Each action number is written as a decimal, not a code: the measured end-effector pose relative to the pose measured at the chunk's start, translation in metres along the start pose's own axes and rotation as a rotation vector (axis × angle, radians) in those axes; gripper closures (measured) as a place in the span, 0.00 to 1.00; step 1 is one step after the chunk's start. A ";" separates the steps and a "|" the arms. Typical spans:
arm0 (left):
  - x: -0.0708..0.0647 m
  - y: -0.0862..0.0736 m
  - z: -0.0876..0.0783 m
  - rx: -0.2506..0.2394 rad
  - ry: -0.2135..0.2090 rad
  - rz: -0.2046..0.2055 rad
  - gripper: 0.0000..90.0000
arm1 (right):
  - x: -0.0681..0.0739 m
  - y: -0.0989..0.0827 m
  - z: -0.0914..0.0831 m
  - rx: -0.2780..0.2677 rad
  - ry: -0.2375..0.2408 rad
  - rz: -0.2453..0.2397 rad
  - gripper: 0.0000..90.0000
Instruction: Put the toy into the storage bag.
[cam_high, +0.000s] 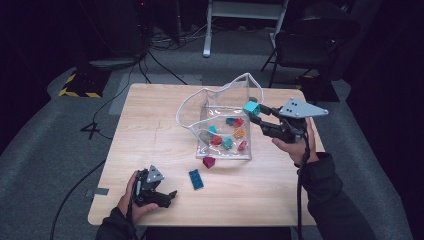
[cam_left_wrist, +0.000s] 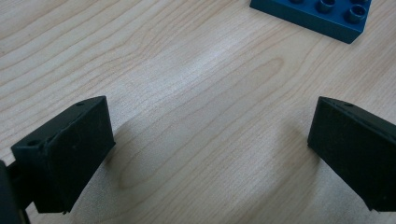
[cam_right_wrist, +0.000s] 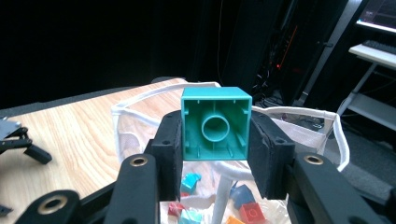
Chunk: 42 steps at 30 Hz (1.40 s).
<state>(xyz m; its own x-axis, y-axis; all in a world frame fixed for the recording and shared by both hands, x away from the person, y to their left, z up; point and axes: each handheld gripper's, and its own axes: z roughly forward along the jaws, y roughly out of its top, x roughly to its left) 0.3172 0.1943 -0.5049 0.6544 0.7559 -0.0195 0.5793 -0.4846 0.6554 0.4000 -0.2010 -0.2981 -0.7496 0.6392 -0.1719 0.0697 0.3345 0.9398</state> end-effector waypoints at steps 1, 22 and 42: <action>0.000 0.000 0.000 -0.001 -0.001 0.000 0.00 | -0.002 0.001 0.003 0.001 -0.001 0.007 0.66; 0.000 0.000 0.000 0.001 -0.003 0.001 0.00 | -0.035 0.006 0.053 0.082 -0.125 0.067 0.66; 0.000 0.000 0.000 -0.001 0.000 0.000 0.00 | -0.037 -0.004 0.069 0.141 -0.124 0.114 0.51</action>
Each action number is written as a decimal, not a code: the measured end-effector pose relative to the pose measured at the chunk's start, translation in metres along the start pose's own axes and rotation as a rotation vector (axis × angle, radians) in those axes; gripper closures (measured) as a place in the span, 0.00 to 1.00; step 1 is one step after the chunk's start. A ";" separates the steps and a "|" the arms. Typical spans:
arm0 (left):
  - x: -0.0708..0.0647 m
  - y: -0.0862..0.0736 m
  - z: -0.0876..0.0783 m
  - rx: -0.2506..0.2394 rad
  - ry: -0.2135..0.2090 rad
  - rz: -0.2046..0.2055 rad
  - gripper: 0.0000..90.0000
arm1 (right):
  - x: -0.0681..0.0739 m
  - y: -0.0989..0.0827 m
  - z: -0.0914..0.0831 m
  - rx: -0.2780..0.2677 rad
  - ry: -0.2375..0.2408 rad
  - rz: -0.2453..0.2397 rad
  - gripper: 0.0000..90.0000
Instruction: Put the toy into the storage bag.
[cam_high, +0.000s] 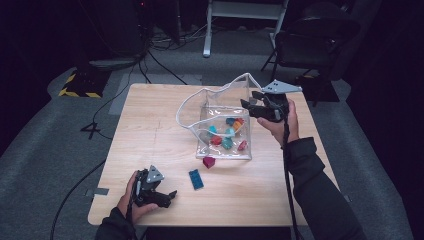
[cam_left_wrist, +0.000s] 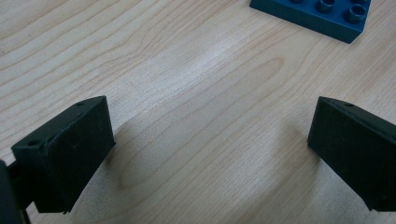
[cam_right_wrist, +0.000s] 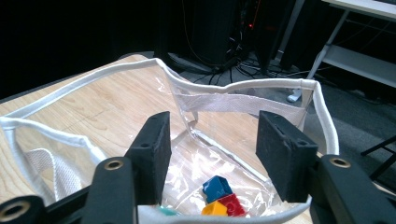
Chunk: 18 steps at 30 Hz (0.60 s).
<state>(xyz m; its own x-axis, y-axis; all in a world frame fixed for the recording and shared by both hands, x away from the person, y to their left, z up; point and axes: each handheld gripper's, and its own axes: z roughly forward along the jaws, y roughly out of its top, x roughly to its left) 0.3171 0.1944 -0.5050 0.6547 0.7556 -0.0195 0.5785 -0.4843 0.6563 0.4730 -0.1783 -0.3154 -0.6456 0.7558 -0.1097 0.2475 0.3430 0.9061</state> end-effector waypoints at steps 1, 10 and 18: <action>0.000 0.000 0.000 0.000 0.000 0.000 0.00 | 0.001 0.000 -0.001 -0.001 0.001 -0.002 0.50; 0.000 0.000 0.000 0.000 0.000 0.000 0.00 | 0.011 -0.007 -0.009 -0.014 0.018 -0.017 0.41; 0.000 0.000 0.000 0.000 0.000 0.000 0.00 | 0.025 -0.010 -0.027 -0.033 0.073 -0.047 0.32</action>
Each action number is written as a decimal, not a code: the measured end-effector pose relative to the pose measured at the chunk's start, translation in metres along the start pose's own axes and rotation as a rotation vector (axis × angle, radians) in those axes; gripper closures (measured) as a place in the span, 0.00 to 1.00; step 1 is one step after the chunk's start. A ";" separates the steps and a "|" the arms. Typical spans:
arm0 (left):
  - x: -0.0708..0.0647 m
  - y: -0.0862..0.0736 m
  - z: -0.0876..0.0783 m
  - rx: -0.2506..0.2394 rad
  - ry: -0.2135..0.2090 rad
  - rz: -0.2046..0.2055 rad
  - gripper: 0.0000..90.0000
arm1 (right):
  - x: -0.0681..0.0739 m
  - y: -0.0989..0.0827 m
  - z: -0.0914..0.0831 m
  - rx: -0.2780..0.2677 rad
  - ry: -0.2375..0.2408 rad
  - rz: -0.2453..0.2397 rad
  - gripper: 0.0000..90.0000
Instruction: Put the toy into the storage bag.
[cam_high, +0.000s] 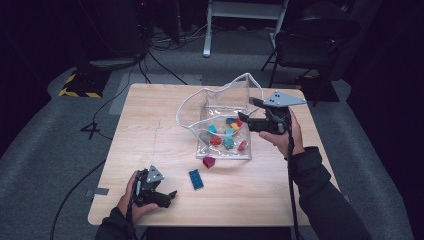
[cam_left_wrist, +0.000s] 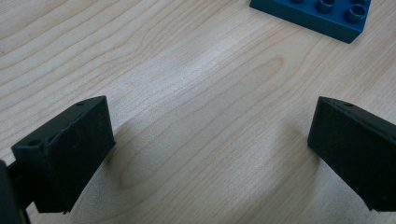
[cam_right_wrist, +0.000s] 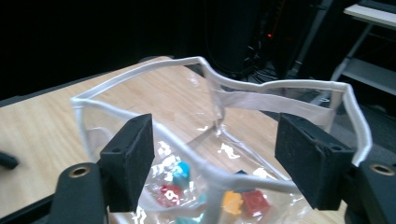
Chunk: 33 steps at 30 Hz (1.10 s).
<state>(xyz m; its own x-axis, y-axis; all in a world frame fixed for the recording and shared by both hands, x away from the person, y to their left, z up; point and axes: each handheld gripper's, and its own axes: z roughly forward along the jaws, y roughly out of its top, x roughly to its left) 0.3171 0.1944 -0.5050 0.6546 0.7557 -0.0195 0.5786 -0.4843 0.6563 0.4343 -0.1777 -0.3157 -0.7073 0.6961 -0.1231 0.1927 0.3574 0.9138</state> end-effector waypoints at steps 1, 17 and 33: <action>0.000 0.000 0.000 0.000 0.000 0.000 0.00 | 0.002 -0.001 -0.001 -0.001 0.005 -0.006 0.31; 0.000 0.000 0.000 -0.001 0.001 0.001 0.00 | 0.040 -0.049 -0.020 -0.003 0.130 -0.053 0.30; 0.000 0.000 0.000 0.000 0.000 0.000 0.00 | 0.073 -0.103 0.010 0.091 0.206 -0.060 0.30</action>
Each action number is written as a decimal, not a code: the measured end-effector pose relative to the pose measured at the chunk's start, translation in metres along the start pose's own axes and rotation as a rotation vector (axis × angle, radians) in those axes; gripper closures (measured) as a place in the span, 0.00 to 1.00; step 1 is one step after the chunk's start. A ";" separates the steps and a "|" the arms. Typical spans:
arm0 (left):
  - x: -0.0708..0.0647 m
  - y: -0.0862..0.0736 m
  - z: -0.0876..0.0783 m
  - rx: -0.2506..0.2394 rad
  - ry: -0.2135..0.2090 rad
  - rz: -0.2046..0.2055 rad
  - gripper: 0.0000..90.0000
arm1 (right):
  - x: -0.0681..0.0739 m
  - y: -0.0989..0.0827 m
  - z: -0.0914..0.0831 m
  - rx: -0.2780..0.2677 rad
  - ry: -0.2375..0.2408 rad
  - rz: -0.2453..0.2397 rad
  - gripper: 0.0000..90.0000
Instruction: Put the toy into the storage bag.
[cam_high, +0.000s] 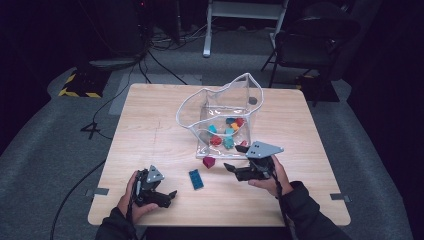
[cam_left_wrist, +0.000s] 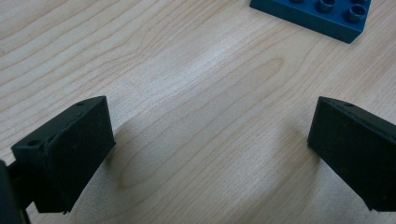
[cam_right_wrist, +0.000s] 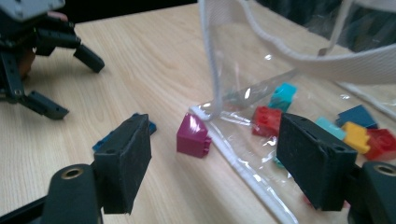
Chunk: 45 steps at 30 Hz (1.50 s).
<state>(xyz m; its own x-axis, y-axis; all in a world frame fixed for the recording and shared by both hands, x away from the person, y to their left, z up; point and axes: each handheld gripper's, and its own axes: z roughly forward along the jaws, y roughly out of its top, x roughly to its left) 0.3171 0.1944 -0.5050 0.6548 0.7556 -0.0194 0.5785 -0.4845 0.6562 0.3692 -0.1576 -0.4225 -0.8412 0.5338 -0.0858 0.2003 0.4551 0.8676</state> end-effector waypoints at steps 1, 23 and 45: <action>0.000 0.000 0.000 0.000 0.000 0.000 0.00 | 0.003 -0.003 0.004 0.009 0.000 -0.003 0.30; 0.000 0.000 0.000 0.000 0.000 0.000 0.00 | 0.067 -0.032 0.065 0.112 0.175 -0.006 0.30; 0.000 0.000 0.000 0.000 0.000 0.000 0.00 | 0.085 -0.028 0.102 0.207 0.096 0.010 0.29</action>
<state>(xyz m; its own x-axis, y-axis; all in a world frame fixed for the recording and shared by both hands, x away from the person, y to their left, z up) 0.3171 0.1944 -0.5050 0.6548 0.7556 -0.0190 0.5784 -0.4847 0.6561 0.3432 -0.0518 -0.5044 -0.8806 0.4734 -0.0225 0.2991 0.5920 0.7484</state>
